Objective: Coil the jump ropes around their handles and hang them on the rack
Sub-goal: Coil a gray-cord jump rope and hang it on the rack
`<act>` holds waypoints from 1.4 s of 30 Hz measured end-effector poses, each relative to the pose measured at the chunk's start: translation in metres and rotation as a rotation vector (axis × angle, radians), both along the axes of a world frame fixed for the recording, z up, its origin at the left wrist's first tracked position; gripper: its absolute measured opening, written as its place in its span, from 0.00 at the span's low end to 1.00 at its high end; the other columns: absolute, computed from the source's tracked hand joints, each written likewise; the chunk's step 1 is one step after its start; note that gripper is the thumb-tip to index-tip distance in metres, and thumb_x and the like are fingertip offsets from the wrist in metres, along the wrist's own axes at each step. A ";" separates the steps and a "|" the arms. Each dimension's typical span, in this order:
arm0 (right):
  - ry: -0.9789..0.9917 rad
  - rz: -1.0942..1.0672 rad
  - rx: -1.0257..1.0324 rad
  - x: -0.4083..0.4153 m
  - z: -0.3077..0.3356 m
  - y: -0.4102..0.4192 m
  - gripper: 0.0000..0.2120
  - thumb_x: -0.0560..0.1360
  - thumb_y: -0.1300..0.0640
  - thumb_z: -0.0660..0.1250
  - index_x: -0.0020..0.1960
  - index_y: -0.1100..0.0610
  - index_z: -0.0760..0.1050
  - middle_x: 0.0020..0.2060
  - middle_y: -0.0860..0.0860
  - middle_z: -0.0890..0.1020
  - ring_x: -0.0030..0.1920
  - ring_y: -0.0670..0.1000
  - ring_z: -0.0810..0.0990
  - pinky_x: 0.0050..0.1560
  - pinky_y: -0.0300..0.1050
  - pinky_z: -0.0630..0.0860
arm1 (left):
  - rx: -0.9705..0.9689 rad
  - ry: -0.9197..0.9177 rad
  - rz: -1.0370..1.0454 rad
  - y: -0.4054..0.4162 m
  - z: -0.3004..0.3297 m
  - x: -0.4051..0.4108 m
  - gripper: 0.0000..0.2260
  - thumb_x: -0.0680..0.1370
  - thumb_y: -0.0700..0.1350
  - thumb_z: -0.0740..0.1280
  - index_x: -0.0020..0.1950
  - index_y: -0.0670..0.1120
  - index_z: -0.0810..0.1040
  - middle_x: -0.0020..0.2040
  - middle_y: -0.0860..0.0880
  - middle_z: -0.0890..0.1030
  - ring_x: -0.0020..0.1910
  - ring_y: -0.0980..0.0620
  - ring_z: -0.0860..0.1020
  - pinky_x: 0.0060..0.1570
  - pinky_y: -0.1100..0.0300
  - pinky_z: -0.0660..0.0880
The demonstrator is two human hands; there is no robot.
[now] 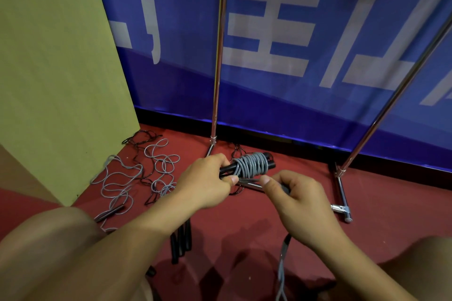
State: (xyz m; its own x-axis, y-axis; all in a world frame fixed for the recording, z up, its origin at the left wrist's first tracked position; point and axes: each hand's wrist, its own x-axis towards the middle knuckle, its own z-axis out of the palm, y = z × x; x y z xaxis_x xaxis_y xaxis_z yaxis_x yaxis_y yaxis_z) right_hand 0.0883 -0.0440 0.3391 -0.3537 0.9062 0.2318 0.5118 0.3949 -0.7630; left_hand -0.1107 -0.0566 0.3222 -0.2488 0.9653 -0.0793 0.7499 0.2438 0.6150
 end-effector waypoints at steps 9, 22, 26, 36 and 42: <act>0.009 -0.036 -0.057 0.001 -0.001 0.006 0.15 0.77 0.47 0.68 0.35 0.53 0.77 0.29 0.49 0.82 0.32 0.49 0.80 0.36 0.48 0.76 | 0.024 0.166 -0.289 -0.019 0.006 0.009 0.09 0.74 0.54 0.70 0.53 0.57 0.76 0.40 0.57 0.80 0.43 0.52 0.77 0.42 0.58 0.73; -0.219 -0.020 0.039 0.006 0.003 0.019 0.09 0.74 0.45 0.71 0.40 0.49 0.82 0.33 0.42 0.83 0.36 0.41 0.80 0.39 0.40 0.75 | 0.020 0.117 -0.569 -0.029 0.010 0.012 0.08 0.77 0.52 0.68 0.55 0.59 0.73 0.41 0.54 0.79 0.39 0.56 0.76 0.41 0.56 0.73; -0.152 -0.019 -0.042 0.010 0.009 0.025 0.08 0.72 0.47 0.74 0.35 0.44 0.81 0.33 0.44 0.84 0.36 0.41 0.81 0.41 0.44 0.78 | 0.028 0.048 -0.568 -0.032 0.017 0.011 0.10 0.78 0.49 0.68 0.59 0.57 0.77 0.43 0.55 0.80 0.41 0.57 0.77 0.45 0.56 0.75; -0.053 -0.015 -0.109 0.017 0.016 0.043 0.06 0.70 0.51 0.77 0.35 0.46 0.83 0.33 0.43 0.85 0.35 0.42 0.81 0.41 0.42 0.77 | 0.118 -0.081 -0.580 -0.033 0.022 0.012 0.09 0.79 0.47 0.67 0.59 0.55 0.78 0.44 0.54 0.81 0.42 0.57 0.77 0.43 0.63 0.72; 0.153 0.034 -0.300 0.017 0.026 0.048 0.09 0.64 0.51 0.77 0.37 0.57 0.84 0.29 0.47 0.83 0.29 0.40 0.76 0.33 0.32 0.73 | 0.080 -0.272 -0.588 -0.027 0.025 0.009 0.10 0.77 0.48 0.64 0.58 0.53 0.79 0.45 0.48 0.82 0.44 0.48 0.79 0.47 0.50 0.77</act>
State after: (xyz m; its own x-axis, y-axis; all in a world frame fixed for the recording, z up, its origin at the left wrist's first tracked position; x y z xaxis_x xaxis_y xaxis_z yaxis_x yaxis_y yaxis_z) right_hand 0.1058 0.0040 0.3652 -0.3669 0.9302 0.0090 0.3726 0.1558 -0.9148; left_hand -0.1021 -0.0836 0.3472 0.3414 0.9398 0.0131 0.5591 -0.2143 0.8009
